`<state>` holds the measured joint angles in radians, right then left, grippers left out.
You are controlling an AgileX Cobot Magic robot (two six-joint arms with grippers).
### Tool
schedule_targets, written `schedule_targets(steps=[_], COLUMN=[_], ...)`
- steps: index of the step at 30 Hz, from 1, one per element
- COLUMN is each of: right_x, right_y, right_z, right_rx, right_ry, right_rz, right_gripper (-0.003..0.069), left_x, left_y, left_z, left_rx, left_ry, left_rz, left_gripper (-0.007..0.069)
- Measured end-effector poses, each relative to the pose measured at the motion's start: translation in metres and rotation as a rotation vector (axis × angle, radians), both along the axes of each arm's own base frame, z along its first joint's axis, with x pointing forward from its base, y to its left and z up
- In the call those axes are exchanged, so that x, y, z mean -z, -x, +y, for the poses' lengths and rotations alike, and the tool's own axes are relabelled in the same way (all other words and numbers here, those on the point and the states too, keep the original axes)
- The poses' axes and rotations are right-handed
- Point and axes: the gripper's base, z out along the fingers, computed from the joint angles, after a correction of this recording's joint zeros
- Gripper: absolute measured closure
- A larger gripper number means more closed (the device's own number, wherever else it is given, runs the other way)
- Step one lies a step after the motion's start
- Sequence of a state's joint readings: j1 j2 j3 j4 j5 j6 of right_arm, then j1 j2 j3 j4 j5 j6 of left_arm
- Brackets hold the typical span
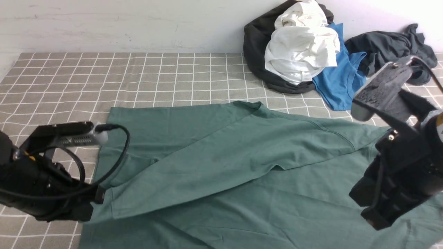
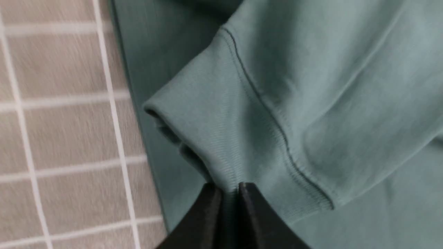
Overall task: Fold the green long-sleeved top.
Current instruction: Use the left arm to drag and drop the cuff onto the cuff closest to the left arm, then use both arms simultaneously to clamp the lower edge of the clothing fabric
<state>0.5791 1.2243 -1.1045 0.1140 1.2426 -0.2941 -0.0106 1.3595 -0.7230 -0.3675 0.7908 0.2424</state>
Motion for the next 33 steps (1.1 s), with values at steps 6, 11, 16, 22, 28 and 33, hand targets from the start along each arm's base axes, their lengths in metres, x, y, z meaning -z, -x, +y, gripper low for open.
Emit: schedule_targets(steps=[6,11,16,22,28,33], right_x=[0.012,0.052,0.091,0.126,0.153,0.177], right_y=[0.01,0.026,0.041,0.046,0.035,0.024], right_z=[0.008,0.009,0.013,0.018,0.031,0.037], right_rx=[-0.104,-0.195,-0.335,-0.429,-0.438,-0.463], right_ry=[0.028,0.101,0.128,0.126,0.149,0.198], right_rz=[0.025,0.104,0.075,0.007,0.015,0.017], right_gripper=[0.0673,0.0634,0.0424,0.0116,0.0025,0.0082], left_x=[0.006,-0.004,-0.015,0.002,0.029,0.042], left_y=[0.005,0.013,0.047,0.079,0.097,0.102], left_z=[0.0,-0.017,-0.065,-0.08,-0.075,-0.07], left_rx=[0.014,0.185,0.671,0.966,1.015,1.037], left_ry=[-0.008,-0.042,-0.137,-0.271,-0.297,-0.302], left_rz=[0.009,-0.05,-0.089,0.017,0.051,0.017], left_gripper=[0.0391,0.02,0.0156,0.0156,0.0156,0.0156])
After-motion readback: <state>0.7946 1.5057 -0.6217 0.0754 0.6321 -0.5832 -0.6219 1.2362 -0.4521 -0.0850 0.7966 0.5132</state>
